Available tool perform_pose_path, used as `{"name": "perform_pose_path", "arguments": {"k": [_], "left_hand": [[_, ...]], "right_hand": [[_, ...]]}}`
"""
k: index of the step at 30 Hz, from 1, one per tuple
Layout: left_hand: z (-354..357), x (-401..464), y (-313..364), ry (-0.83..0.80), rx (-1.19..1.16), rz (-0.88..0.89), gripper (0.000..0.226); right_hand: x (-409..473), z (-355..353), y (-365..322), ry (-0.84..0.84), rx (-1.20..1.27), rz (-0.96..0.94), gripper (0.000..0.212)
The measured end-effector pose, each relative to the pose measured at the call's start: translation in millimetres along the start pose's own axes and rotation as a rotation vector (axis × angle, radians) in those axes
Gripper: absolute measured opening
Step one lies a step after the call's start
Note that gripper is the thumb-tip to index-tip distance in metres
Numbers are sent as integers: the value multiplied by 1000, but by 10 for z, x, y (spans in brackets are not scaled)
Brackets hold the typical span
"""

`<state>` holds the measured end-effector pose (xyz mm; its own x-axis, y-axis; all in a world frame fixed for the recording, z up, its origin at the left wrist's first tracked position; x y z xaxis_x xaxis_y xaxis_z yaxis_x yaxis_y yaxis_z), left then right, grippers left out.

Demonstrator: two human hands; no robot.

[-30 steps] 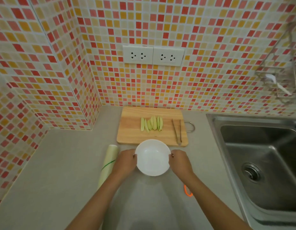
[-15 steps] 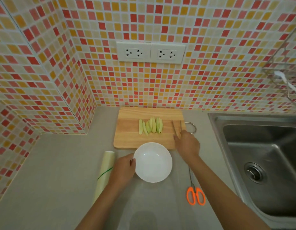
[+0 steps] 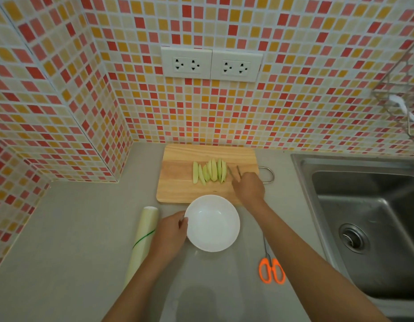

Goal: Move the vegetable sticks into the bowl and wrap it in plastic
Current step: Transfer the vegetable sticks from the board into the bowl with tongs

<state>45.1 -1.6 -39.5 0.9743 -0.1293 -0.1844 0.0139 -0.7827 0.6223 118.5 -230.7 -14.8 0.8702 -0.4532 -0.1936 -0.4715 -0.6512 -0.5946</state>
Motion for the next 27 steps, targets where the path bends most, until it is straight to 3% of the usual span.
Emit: {"name": "perform_pose_path", "arguments": {"k": [5,10,27], "left_hand": [[-10,4,19,-15,19,-7,24],[-43,-5,55,-14,30,9,24],[-28,-30,59,-17,11,0,24]], "right_hand": [[-120,64,-122,-43,47,-48,39],[-96,57,-248,-62,-42,-34,9],[-79,56,-294,-52,-209,-60,10]]}}
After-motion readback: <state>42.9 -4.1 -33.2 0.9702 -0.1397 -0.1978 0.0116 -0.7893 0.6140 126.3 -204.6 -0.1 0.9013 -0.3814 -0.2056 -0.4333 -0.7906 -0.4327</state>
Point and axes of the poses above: each hand's wrist, its own x-axis towards the middle knuckle, its own z-axis out of the palm, y = z × x, the point moved 1 cm from there along x, towards the middle knuckle, and after that the axes turned 13 degrees about x, right-handed, at the moved point
